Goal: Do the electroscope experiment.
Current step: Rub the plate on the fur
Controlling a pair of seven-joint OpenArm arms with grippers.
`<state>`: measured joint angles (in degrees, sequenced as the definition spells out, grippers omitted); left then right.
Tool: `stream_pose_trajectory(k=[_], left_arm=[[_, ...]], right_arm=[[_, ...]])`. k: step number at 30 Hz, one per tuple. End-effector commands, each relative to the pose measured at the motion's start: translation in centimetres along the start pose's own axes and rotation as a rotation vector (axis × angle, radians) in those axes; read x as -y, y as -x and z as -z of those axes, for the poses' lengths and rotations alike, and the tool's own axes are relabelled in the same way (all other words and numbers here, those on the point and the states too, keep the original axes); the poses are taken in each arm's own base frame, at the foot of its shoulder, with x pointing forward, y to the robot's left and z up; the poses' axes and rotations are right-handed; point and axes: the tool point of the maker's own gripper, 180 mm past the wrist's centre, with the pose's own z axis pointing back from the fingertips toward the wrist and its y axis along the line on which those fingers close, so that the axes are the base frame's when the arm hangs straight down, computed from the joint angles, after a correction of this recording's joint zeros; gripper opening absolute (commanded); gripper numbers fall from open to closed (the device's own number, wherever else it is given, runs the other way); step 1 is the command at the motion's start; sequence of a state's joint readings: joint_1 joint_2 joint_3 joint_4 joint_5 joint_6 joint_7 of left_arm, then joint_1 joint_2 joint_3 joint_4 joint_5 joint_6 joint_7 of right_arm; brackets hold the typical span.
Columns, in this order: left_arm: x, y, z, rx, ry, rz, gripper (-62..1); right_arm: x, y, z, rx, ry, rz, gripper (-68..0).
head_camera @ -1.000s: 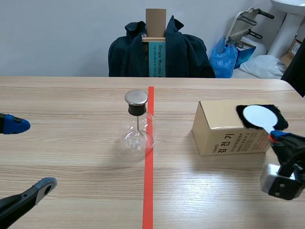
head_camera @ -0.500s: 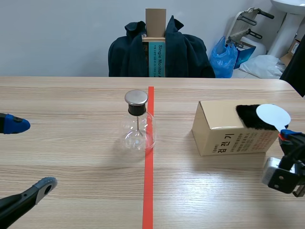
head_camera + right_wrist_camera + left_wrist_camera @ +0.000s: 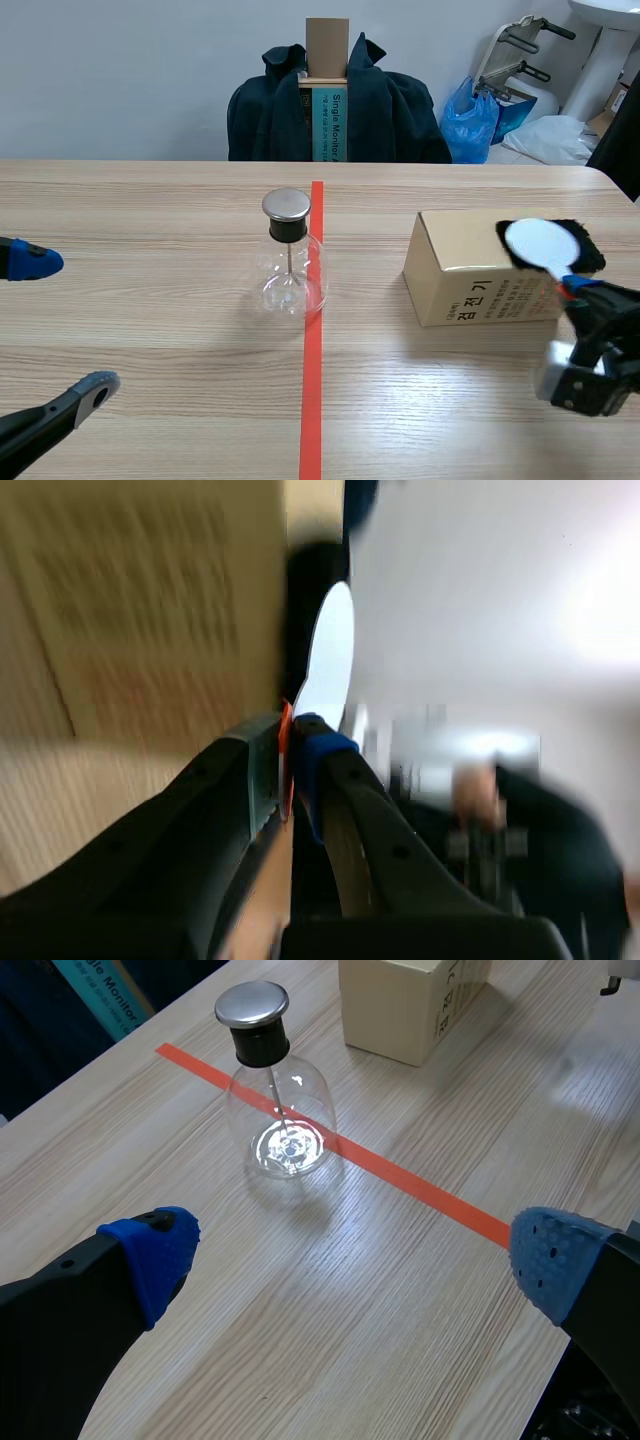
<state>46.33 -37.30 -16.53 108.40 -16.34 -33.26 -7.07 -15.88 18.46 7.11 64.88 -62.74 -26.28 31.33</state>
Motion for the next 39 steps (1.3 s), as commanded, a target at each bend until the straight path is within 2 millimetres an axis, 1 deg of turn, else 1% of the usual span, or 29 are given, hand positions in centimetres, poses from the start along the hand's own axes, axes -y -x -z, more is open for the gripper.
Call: stream_pose_trajectory(k=[1, 3, 4, 5, 6, 8, 9, 10, 13, 14, 15, 17, 18, 19, 21, 22, 23, 24, 26, 27, 28, 30, 31, 32, 34, 35, 36, 38, 39], left_arm=[[0.2, -0.6, 0.1, 0.03, 0.002, -0.01, 1.4], [0.2, -0.6, 0.1, 0.03, 0.002, -0.01, 1.4], [0.2, -0.6, 0.1, 0.03, 0.002, -0.01, 1.4], [0.2, -0.6, 0.1, 0.03, 0.002, -0.01, 1.4], [0.2, -0.6, 0.1, 0.03, 0.002, -0.01, 1.4], [0.2, -0.6, 0.1, 0.031, 0.002, -0.01, 1.4], [0.2, -0.6, 0.1, 0.031, 0.002, -0.01, 1.4], [0.2, -0.6, 0.1, 0.031, 0.002, -0.01, 1.4], [0.1, -0.7, 0.1, 0.033, 0.001, -0.008, 1.4], [0.1, -0.7, 0.2, 0.034, 0.001, -0.006, 1.4], [0.1, -0.7, 0.2, 0.033, 0.001, -0.006, 1.4], [0.1, -0.7, 0.2, 0.033, 0.001, -0.006, 1.4], [0.1, -0.7, 0.2, 0.033, 0.001, -0.006, 1.4], [0.1, -0.7, 0.2, 0.033, 0.001, -0.006, 1.4], [0.1, -0.7, 0.2, 0.034, 0.001, -0.006, 1.4], [0.1, -0.7, 0.2, 0.034, 0.001, -0.006, 1.4], [0.1, -0.7, 0.2, 0.033, 0.0, -0.006, 1.4], [0.1, -0.7, 0.2, 0.033, 0.0, -0.006, 1.4], [0.1, -0.8, 0.2, 0.034, 0.0, -0.007, 1.4], [0.1, -0.8, 0.2, 0.034, 0.0, -0.007, 1.4], [0.1, -0.8, 0.2, 0.035, 0.0, -0.007, 1.4], [0.1, -0.8, 0.2, 0.035, -0.001, -0.008, 1.4], [0.1, -0.8, 0.2, 0.035, -0.001, -0.008, 1.4], [0.1, -0.8, 0.2, 0.035, -0.001, -0.008, 1.4], [0.1, -0.8, 0.2, 0.035, -0.001, -0.008, 1.4], [0.1, -0.8, 0.2, 0.035, -0.001, -0.008, 1.4], [0.1, -0.7, 0.2, 0.035, -0.001, -0.008, 1.4], [0.1, -0.9, 0.2, 0.041, -0.001, -0.008, 1.4], [0.1, -1.1, 0.2, 0.053, -0.001, -0.008, 1.4]], right_arm=[[1.6, 0.5, 0.3, 0.047, 0.024, -0.044, -66.7], [1.4, -2.6, -0.1, 0.213, 0.019, -0.046, -66.7], [1.3, -3.6, -0.2, 0.262, 0.018, -0.042, -66.7], [1.2, -3.8, -0.2, 0.261, 0.019, -0.037, -66.7], [1.2, -3.0, 0.0, 0.207, 0.022, -0.03, -66.7], [1.1, -0.3, 0.4, 0.06, 0.014, -0.022, -66.7], [0.8, 0.2, 0.4, 0.038, -0.003, -0.015, -66.7], [0.7, -0.2, 0.3, 0.065, -0.016, -0.014, -66.7], [0.7, -4.0, -0.2, 0.274, -0.016, -0.011, -66.7], [0.8, -4.2, -0.3, 0.282, -0.006, -0.013, -66.7], [1.0, -3.4, 0.0, 0.231, 0.006, -0.014, -66.7], [1.0, -0.5, 0.4, 0.068, 0.002, -0.008, -66.7], [0.8, 0.2, 0.4, 0.034, -0.009, -0.005, -66.7], [0.7, -0.1, 0.3, 0.057, -0.015, -0.007, -66.7], [0.8, -2.7, 0.0, 0.204, -0.014, -0.012, -66.7], [1.0, -3.5, 0.0, 0.242, -0.004, -0.013, -66.7], [1.4, -3.4, 0.1, 0.229, 0.014, -0.018, -66.7], [1.7, -2.4, 0.4, 0.166, 0.028, -0.021, -66.7], [1.5, 0.2, 0.5, 0.031, 0.016, -0.012, -66.7], [1.3, 0.5, 0.4, 0.025, 0.001, -0.007, -66.7], [1.2, -0.2, 0.4, 0.069, -0.007, -0.009, -66.7], [1.4, -2.5, 0.1, 0.199, -0.002, -0.01, -66.7], [1.4, -2.9, 0.1, 0.215, 0.0, -0.007, -66.7], [1.5, -2.4, 0.3, 0.181, 0.005, -0.005, -66.7], [1.4, 0.4, 0.4, 0.022, 0.006, 0.002, -66.7], [1.2, 0.8, 0.4, -0.003, -0.005, 0.005, -66.7], [1.1, 0.4, 0.4, 0.023, -0.012, 0.0, -66.7], [1.4, -1.8, 0.3, 0.145, -0.002, -0.015, -66.7], [1.7, -2.3, 0.3, 0.166, 0.012, -0.017, -66.7]])
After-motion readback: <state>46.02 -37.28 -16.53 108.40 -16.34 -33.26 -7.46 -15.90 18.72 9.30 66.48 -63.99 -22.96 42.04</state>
